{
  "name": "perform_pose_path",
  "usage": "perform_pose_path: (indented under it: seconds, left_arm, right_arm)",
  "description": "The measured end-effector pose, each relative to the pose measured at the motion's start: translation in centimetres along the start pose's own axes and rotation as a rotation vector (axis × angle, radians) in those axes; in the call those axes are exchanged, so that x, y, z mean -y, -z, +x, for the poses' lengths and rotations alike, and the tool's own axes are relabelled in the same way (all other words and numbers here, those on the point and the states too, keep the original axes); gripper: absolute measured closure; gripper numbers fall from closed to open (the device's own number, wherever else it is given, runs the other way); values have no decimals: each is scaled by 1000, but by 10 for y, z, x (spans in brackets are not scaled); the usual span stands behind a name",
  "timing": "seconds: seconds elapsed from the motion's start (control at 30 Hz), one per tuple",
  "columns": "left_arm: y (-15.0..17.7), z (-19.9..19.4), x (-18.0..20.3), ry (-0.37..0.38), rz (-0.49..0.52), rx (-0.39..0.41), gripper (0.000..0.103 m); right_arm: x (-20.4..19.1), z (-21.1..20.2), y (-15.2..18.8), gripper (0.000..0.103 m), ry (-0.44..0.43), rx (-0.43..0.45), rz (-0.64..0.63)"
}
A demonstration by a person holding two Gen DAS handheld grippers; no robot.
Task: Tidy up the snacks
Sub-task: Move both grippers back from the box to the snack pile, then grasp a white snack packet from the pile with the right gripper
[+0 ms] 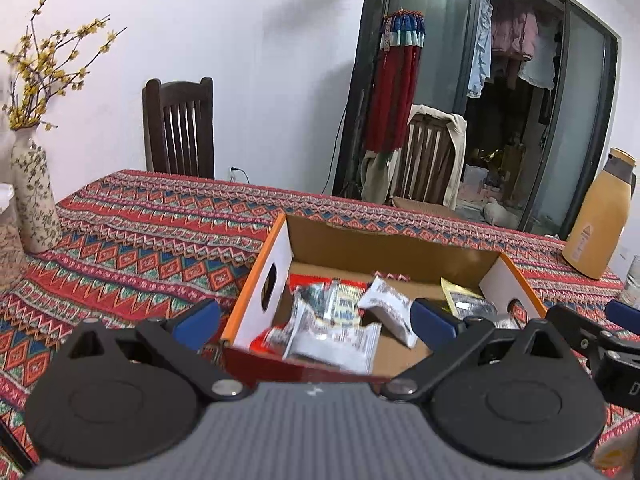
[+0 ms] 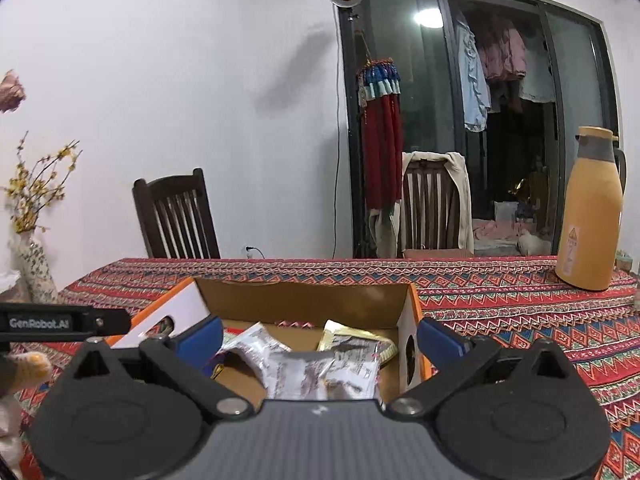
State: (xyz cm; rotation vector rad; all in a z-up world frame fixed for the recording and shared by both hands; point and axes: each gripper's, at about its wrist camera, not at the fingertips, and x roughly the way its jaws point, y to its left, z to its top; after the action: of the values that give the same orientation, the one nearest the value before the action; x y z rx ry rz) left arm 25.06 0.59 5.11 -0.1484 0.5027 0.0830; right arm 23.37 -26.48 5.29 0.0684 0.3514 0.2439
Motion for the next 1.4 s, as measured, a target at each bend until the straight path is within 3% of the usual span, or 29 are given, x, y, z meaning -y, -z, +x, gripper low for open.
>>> perform_pose_path:
  seconds: [0.37, 0.7, 1.03, 1.4]
  left_arm:
    - [40, -29, -24, 16, 11, -58, 0]
    - [77, -60, -44, -6, 66, -59, 0]
    - [113, -58, -60, -31, 96, -80, 0]
    - [121, -68, -58, 6, 116, -13, 0]
  right_arm:
    - [-30, -51, 29, 0, -5, -28, -29]
    - [-39, -83, 67, 0, -5, -79, -6]
    - [-38, -105, 102, 0, 34, -142, 22]
    - [-27, -117, 124, 0, 78, -180, 60]
